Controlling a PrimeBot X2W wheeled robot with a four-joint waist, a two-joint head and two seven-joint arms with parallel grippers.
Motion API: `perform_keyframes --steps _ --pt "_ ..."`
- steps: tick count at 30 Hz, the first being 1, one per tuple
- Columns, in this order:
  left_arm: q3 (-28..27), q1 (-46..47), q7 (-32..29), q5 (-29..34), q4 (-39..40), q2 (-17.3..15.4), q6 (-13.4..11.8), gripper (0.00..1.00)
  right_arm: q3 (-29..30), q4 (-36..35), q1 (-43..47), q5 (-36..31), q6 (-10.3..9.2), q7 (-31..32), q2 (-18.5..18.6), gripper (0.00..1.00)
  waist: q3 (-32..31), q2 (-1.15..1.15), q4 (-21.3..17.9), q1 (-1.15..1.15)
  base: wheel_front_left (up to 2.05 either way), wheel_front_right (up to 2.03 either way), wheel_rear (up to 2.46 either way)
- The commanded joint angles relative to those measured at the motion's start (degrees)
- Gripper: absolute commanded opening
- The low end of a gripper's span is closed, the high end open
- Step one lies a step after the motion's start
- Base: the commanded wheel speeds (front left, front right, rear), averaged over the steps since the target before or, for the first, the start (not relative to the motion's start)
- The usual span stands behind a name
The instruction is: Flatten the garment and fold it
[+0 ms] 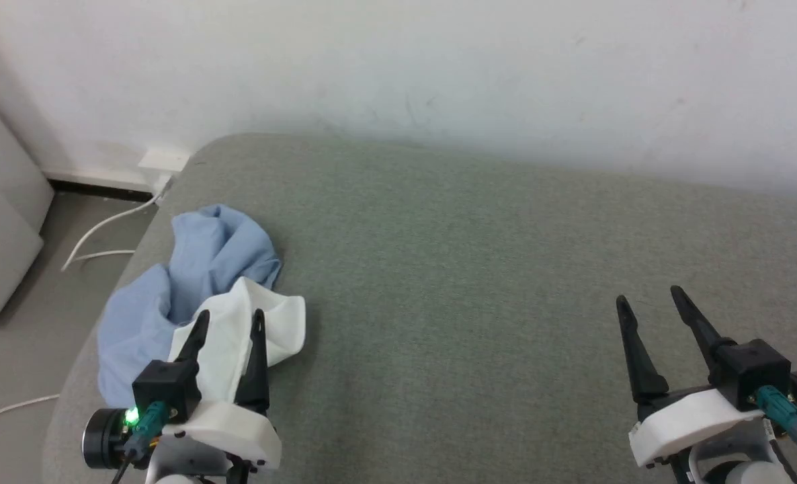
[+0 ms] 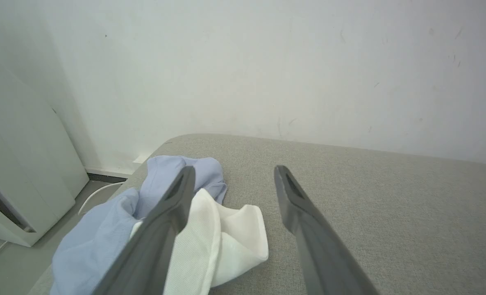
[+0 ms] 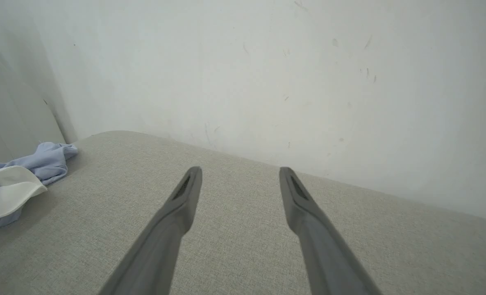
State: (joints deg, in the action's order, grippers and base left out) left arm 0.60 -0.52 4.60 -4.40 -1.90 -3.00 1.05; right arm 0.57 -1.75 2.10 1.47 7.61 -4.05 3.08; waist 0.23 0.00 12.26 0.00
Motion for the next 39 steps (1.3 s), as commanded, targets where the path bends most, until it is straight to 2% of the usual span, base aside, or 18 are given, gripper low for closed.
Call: perform_keyframes --steps 1,16,30,39 --pt "-0.22 0.14 0.58 -0.89 -0.12 0.04 0.38 1.0 -0.07 -0.48 0.58 -0.37 -0.04 -0.43 -0.07 1.0 -0.02 0.0 1.56 0.0 -0.16 -0.16 -0.16" --pt "0.05 0.01 2.38 -3.18 -0.47 0.06 -0.68 1.0 -1.5 -1.33 1.23 -0.61 -0.06 -1.26 -0.1 1.0 0.71 0.0 6.01 0.0 -0.05 -0.05 -0.05" --pt "0.29 4.23 4.05 -4.12 -2.55 0.07 -1.92 1.0 -1.93 -2.75 0.91 -1.22 -0.07 -1.3 -0.12 1.0 3.14 0.0 9.01 0.0 0.0 0.0 0.0" --pt "-1.36 13.19 5.13 -4.41 -7.32 -0.36 -0.02 1.0 -2.14 -3.79 -0.01 -1.76 -0.08 -0.99 -0.12 1.0 6.0 0.0 9.18 0.0 0.0 0.0 0.0"
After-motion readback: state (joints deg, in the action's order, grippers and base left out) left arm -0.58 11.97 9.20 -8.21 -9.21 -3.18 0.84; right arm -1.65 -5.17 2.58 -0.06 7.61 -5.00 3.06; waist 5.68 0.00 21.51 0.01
